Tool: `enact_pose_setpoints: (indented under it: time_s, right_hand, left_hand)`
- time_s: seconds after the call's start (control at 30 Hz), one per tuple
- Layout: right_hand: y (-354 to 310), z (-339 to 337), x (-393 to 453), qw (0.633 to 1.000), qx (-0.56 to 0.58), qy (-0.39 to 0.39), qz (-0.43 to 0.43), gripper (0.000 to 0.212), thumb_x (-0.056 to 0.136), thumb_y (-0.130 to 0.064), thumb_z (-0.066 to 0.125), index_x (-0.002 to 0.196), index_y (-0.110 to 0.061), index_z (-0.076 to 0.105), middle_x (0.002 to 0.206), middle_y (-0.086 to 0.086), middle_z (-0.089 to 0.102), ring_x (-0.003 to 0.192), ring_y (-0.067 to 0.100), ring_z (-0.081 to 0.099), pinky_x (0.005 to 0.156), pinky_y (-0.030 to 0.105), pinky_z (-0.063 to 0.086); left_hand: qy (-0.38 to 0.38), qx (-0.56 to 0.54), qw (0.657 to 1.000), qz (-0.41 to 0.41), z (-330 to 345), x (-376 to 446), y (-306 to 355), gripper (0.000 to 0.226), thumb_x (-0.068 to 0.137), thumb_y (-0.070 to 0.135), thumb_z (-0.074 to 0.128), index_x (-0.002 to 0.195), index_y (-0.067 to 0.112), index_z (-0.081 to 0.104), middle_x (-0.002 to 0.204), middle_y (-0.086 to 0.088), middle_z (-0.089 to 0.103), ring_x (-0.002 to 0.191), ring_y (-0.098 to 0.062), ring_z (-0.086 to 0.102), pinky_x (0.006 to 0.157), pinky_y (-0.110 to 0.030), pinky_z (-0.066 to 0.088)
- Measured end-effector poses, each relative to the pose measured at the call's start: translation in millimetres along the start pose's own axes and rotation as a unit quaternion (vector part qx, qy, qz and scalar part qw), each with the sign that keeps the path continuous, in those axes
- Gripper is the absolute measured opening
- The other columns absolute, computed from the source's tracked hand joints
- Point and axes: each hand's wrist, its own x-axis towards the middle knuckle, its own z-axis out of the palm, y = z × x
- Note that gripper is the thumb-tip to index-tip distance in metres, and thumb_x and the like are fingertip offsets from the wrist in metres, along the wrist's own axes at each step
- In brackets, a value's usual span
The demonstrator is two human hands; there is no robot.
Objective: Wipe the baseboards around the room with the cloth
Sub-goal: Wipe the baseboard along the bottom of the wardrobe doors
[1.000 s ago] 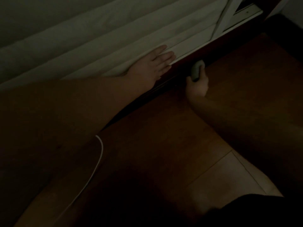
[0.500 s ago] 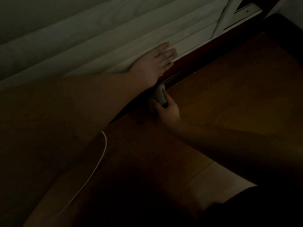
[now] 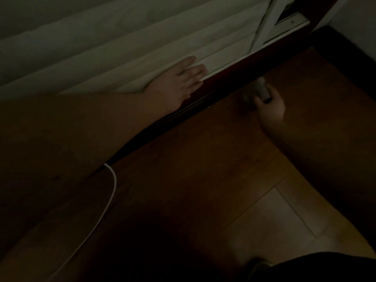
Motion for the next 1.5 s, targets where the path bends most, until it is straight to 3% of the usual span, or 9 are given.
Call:
enact_pose_setpoints:
  time_s: [0.13,0.37,0.53,0.7,0.9,1.07,1.27,1.37,1.5]
  right_hand:
    - [-3.4,-14.4,40.3,0.999,-0.022,0.03,0.022,0.057,0.092,-0.03,0.064,0.145,-0.028,0.044,0.145,0.005,0.05,0.129,0.025,0.05,0.105,0.038,0.046]
    - [-35.8,6.6,58.3,1.0,-0.005,-0.025,0.008,0.062,0.094,-0.03,0.065,0.15,-0.026,0.038,0.15,0.008,0.043,0.132,0.025,0.047,0.105,0.033,0.044]
    - [-44.6,24.0,28.7,0.996,-0.07,-0.062,-0.009,0.063,0.095,-0.029,0.062,0.152,-0.027,0.034,0.15,0.013,0.039,0.132,0.031,0.046,0.106,0.038,0.045]
    - [-50.1,52.6,-37.1,0.989,-0.091,-0.098,-0.067,0.062,0.094,-0.027,0.064,0.15,-0.023,0.037,0.145,0.011,0.043,0.128,0.026,0.048,0.105,0.031,0.042]
    - [-59.8,87.1,-104.9,0.971,-0.095,-0.181,-0.122,0.064,0.094,-0.028,0.065,0.15,-0.019,0.036,0.14,0.014,0.045,0.126,0.028,0.048,0.103,0.03,0.038]
    - [-59.8,95.5,-120.8,0.956,-0.097,-0.232,-0.153,0.065,0.093,-0.028,0.066,0.15,-0.02,0.037,0.137,0.013,0.046,0.123,0.026,0.048,0.091,0.015,0.031]
    - [-51.6,97.3,-137.5,0.878,-0.133,-0.425,-0.176,0.063,0.092,-0.027,0.067,0.149,-0.027,0.039,0.139,0.009,0.046,0.122,0.021,0.049,0.074,0.006,0.033]
    - [-41.6,89.6,-131.4,0.911,-0.036,-0.396,-0.106,0.061,0.09,-0.024,0.07,0.146,-0.024,0.045,0.143,0.003,0.049,0.118,0.012,0.053,0.079,0.011,0.045]
    - [-21.8,52.7,-96.3,0.953,0.089,-0.289,-0.033,0.059,0.088,-0.012,0.072,0.142,-0.017,0.049,0.133,0.0,0.053,0.118,0.008,0.049,0.086,0.013,0.042]
  left_hand:
    - [0.006,-0.003,1.0,-0.003,2.2,0.6,1.4,0.059,0.105,0.038,0.006,0.156,0.012,-0.007,0.163,-0.014,-0.016,0.151,-0.029,-0.013,0.111,-0.055,-0.02]
    - [0.01,-0.017,1.0,-0.002,2.7,1.4,1.0,0.059,0.106,0.038,0.006,0.156,0.01,-0.007,0.163,-0.016,-0.017,0.151,-0.03,-0.014,0.112,-0.055,-0.019]
    - [-0.004,-0.021,1.0,0.005,-0.2,0.5,-0.1,0.06,0.104,0.038,0.002,0.156,0.011,-0.011,0.161,-0.016,-0.022,0.15,-0.03,-0.018,0.115,-0.056,-0.018]
    - [0.002,-0.015,1.0,0.009,-1.7,-0.1,-2.9,0.059,0.105,0.038,0.003,0.156,0.01,-0.008,0.162,-0.016,-0.018,0.151,-0.031,-0.015,0.116,-0.055,-0.014]
    - [-0.009,-0.018,1.0,0.009,-6.9,-3.4,-7.6,0.059,0.106,0.04,0.009,0.157,0.011,-0.002,0.163,-0.016,-0.013,0.151,-0.032,-0.013,0.116,-0.055,-0.014]
    - [-0.029,-0.016,0.999,0.003,-10.4,-4.6,-8.1,0.059,0.106,0.039,0.011,0.157,0.013,-0.003,0.163,-0.015,-0.015,0.151,-0.031,-0.013,0.115,-0.054,-0.017]
    - [-0.045,-0.022,0.999,-0.002,-17.9,-6.7,-9.4,0.058,0.106,0.037,0.008,0.156,0.013,-0.008,0.162,-0.013,-0.02,0.15,-0.029,-0.017,0.116,-0.052,-0.017]
    - [-0.062,-0.027,0.998,-0.004,-19.5,-5.5,-6.9,0.059,0.105,0.037,0.007,0.156,0.012,-0.01,0.161,-0.013,-0.022,0.15,-0.029,-0.019,0.115,-0.053,-0.018]
    - [-0.061,-0.024,0.998,-0.007,-19.5,-5.7,-7.2,0.06,0.105,0.037,0.009,0.155,0.011,-0.011,0.161,-0.015,-0.022,0.15,-0.03,-0.019,0.115,-0.053,-0.018]
